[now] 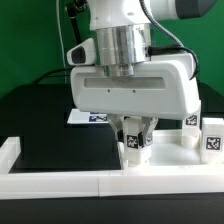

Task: Assemble square table

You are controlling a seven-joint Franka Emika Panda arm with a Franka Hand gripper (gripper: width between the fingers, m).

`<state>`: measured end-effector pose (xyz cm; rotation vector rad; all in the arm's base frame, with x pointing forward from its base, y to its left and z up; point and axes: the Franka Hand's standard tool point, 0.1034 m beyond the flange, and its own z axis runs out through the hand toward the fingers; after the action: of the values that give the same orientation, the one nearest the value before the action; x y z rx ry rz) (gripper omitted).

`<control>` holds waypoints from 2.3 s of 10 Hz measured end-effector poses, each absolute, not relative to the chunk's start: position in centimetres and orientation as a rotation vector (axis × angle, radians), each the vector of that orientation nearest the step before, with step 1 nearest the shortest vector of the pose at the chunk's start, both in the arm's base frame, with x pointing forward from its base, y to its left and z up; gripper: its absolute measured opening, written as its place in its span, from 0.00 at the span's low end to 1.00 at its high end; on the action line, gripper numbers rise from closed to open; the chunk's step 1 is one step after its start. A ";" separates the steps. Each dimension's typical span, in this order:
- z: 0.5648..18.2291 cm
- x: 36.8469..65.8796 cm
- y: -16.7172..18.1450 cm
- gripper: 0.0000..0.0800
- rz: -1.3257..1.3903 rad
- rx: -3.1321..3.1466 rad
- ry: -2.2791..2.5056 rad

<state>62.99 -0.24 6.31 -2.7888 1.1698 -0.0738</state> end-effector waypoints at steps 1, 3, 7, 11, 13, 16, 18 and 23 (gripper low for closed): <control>6.4 62.9 -0.2 0.36 -0.040 -2.657 1.480; 6.2 62.7 -0.5 0.36 0.046 -2.231 2.036; 6.1 62.4 -0.7 0.57 0.133 -1.908 2.289; 6.8 63.5 1.9 0.80 -0.049 -2.512 1.622; 6.7 63.4 1.6 0.81 -0.062 -2.595 1.502; 6.7 63.3 0.5 0.81 -0.178 -2.864 0.955; 6.9 62.7 0.8 0.81 -0.195 -3.004 0.466; 8.0 62.0 -0.5 0.70 -0.268 -3.048 0.269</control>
Offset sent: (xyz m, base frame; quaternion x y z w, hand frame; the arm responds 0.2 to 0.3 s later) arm 0.0126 0.0143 0.0063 0.0844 -0.1360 0.5333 0.8307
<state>61.95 -0.54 8.04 -3.0482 0.2691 -0.2679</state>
